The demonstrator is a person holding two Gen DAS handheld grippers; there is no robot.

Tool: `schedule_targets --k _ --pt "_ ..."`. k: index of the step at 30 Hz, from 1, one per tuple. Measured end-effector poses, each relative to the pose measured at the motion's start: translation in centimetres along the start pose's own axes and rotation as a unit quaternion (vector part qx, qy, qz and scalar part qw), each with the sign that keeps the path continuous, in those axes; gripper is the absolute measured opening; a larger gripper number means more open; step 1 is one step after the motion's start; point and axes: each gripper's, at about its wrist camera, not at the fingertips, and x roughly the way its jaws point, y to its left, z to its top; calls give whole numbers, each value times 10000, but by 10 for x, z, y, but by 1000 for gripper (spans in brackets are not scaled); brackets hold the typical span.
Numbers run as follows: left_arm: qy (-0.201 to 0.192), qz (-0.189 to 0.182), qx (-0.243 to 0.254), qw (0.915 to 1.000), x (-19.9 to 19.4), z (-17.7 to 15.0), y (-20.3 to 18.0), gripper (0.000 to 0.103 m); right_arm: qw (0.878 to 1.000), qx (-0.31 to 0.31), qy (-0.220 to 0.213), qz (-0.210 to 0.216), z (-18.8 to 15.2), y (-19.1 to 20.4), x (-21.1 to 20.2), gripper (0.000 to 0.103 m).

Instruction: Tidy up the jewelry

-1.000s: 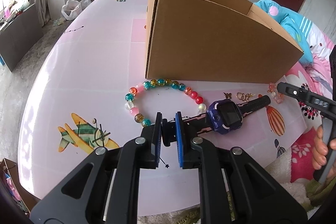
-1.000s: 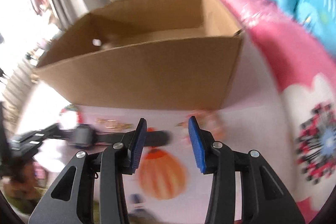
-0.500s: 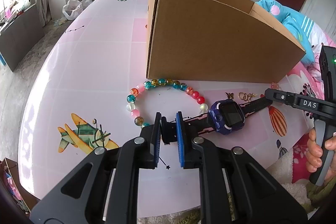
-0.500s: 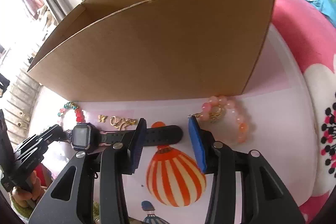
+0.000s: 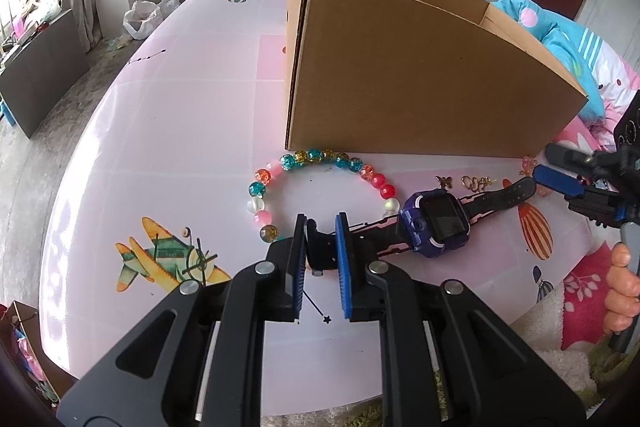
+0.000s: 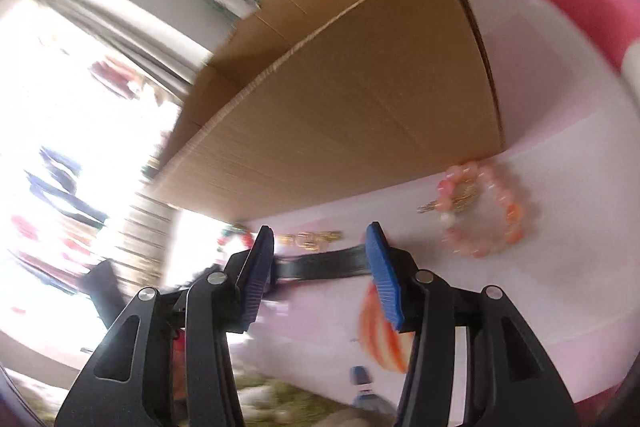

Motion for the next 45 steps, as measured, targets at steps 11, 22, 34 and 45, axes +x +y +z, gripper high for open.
schedule_targets --k 11,22,34,45 --pt "-1 21 1 10000 1 0 0 13 9958 -611 -228 -645 -12 20 11 48" --pt "3 43 11 10000 2 0 0 13 9906 -946 -348 -923 -9 10 -1 48" --pt "53 73 16 10000 4 0 0 14 9912 -1151 -207 -622 -17 22 10 48" --pt "56 63 20 10000 5 0 -1 14 9882 -901 -324 -1194 -11 3 6 48"
